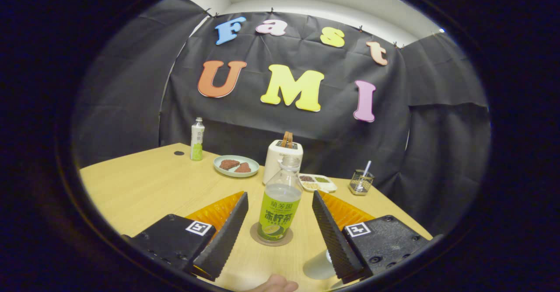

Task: Take the bottle from table, then pour the juice into the cup, finally place the bottle on the coaster

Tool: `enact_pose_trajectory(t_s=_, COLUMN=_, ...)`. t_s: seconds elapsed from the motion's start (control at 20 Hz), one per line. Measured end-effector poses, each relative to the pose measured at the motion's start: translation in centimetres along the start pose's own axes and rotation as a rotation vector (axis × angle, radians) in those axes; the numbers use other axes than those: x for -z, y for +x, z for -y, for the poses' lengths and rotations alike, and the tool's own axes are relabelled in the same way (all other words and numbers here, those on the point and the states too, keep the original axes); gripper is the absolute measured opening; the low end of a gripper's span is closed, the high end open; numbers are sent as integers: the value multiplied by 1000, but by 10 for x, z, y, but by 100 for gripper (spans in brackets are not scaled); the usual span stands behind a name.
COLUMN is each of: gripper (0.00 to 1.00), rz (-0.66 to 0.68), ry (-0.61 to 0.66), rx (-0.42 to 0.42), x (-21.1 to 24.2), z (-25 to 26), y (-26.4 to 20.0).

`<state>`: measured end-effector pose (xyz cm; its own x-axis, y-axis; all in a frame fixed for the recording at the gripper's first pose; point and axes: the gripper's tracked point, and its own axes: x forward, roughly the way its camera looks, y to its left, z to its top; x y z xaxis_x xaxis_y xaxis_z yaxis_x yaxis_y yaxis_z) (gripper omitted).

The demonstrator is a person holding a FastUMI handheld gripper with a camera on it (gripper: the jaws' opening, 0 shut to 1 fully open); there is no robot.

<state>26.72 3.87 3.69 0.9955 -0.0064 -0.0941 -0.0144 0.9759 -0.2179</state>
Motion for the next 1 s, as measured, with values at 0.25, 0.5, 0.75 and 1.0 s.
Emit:
enact_pose_trajectory(t_s=0.25, gripper=95, rz=-4, ry=48, rx=19, x=15, z=16, y=-47)
enact_pose_trajectory(t_s=0.5, gripper=96, rz=101, ry=193, rx=15, x=11, z=37, y=-114)
enact_pose_trajectory(t_s=0.75, gripper=100, rz=168, ry=257, rx=-11, x=6, z=60, y=-170)
enact_pose_trajectory(t_s=1.0, gripper=100, rz=130, ry=238, rx=-38, x=22, z=72, y=-205)
